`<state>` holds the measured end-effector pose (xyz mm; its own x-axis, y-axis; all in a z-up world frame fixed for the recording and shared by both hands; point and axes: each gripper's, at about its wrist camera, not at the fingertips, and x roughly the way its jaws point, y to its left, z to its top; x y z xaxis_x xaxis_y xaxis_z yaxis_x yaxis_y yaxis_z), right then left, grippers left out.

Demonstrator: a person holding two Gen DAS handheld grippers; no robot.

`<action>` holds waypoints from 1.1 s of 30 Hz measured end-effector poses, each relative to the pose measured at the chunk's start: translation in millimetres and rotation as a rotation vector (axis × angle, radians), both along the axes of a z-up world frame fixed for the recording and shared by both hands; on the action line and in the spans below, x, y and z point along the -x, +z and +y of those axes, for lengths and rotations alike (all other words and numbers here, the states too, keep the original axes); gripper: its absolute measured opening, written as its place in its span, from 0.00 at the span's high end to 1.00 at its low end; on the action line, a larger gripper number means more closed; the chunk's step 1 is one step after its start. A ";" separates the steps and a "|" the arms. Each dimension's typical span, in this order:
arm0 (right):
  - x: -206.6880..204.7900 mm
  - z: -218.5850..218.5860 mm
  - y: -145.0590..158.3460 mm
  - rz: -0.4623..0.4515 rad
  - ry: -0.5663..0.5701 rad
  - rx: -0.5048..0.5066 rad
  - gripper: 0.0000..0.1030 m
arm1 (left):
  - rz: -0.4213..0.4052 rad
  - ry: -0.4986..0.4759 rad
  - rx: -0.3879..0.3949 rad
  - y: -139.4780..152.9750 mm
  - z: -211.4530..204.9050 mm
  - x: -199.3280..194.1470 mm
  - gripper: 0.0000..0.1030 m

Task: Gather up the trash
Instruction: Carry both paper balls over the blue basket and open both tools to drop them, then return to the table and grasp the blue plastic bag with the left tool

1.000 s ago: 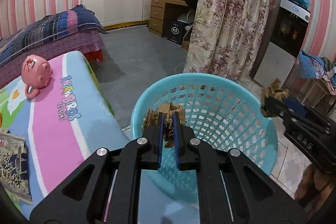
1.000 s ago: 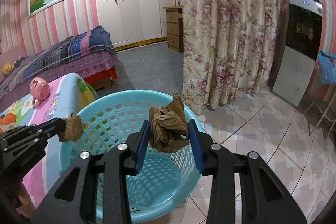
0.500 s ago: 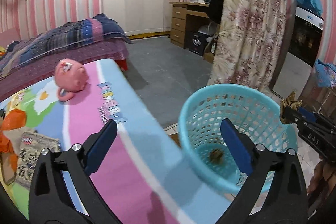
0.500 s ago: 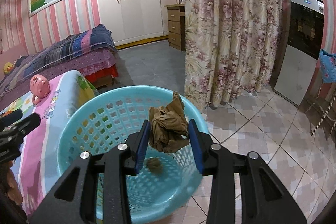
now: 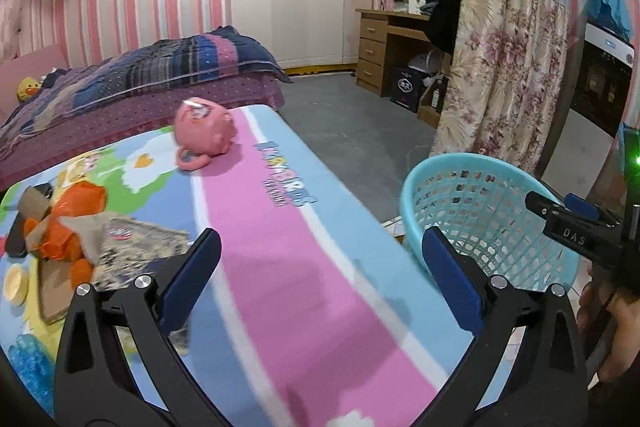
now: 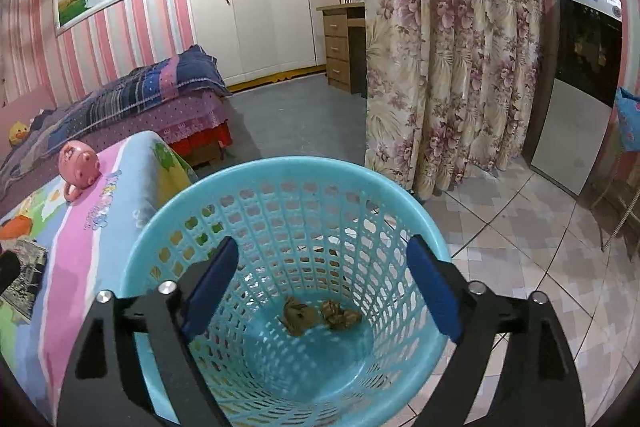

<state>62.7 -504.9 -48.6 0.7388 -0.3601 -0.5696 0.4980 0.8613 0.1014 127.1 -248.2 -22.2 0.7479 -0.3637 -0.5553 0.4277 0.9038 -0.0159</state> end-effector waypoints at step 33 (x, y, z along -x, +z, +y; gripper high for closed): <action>-39.2 260.5 27.8 0.009 0.405 0.134 0.07 | 0.161 0.377 -0.100 -53.3 254.5 16.3 0.28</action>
